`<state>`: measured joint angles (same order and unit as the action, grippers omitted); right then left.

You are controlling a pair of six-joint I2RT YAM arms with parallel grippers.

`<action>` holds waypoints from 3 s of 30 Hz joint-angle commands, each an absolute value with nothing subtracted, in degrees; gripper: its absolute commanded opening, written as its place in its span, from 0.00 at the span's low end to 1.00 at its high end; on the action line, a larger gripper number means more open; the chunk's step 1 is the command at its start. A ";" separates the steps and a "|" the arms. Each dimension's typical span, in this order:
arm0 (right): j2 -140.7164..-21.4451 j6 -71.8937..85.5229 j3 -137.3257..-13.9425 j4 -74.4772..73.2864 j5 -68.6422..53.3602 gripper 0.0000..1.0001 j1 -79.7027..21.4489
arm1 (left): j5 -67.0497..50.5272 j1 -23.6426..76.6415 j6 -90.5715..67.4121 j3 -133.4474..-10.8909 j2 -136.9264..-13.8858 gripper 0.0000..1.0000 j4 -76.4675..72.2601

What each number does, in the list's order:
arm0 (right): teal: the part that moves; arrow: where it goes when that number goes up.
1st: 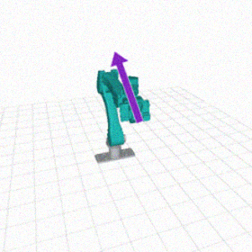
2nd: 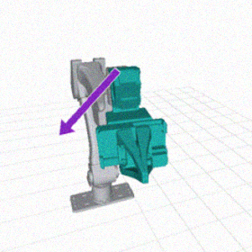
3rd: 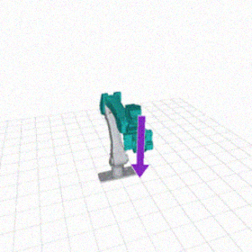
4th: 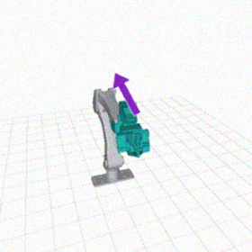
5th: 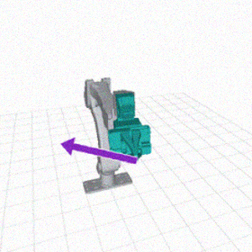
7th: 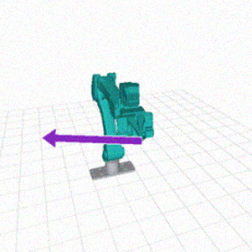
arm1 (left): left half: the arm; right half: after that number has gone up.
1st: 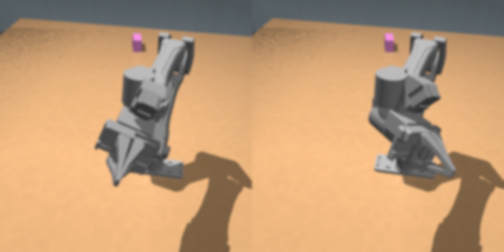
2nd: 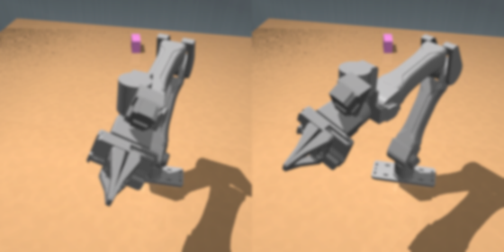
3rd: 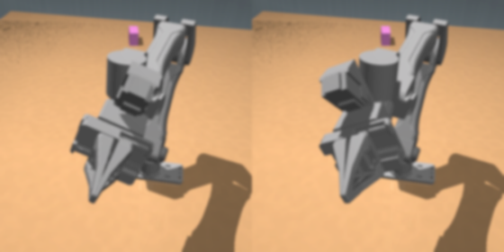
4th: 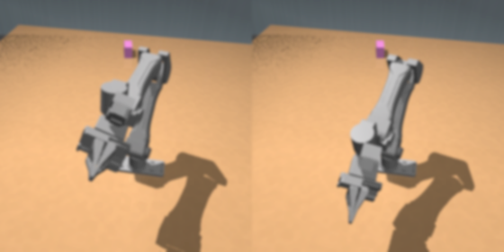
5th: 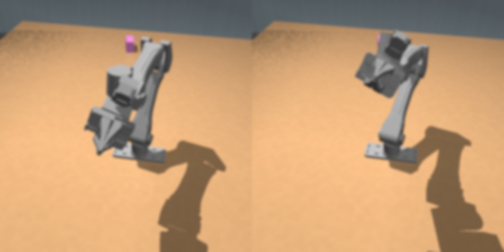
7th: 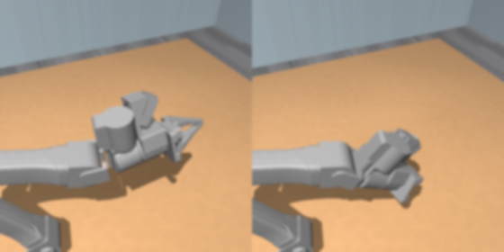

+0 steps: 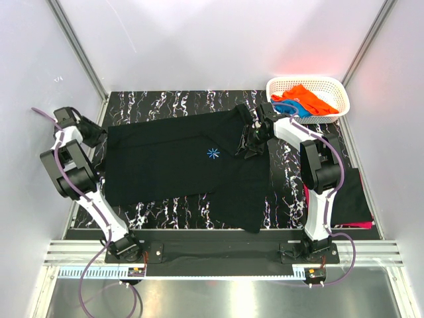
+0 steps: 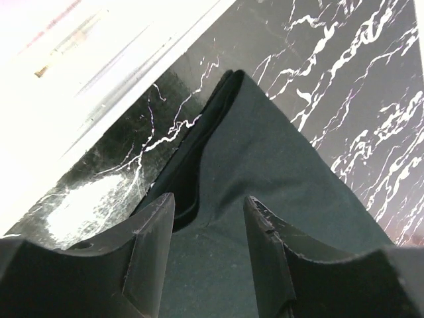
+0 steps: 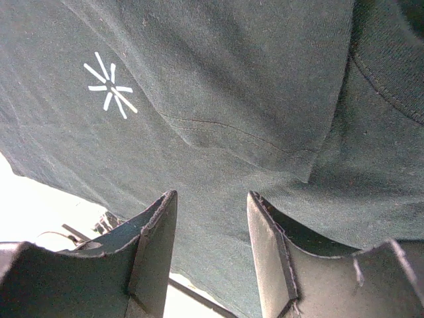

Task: Fold and stack the t-shirts
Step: Flatten the tshirt out

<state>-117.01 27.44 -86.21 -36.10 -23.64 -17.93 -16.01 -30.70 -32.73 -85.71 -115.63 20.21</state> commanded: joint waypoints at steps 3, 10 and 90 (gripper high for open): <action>-115.84 27.60 -86.66 -34.89 -24.52 0.53 -17.67 | -15.74 -30.06 -31.82 -88.86 -118.48 0.50 17.66; -115.75 27.77 -86.75 -34.89 -24.52 0.53 -17.67 | -11.95 -28.92 -31.90 -86.83 -117.60 0.51 18.63; -122.61 34.01 -92.99 -35.60 -10.90 0.20 -16.79 | -19.25 -26.89 -30.76 -86.31 -114.96 0.00 20.57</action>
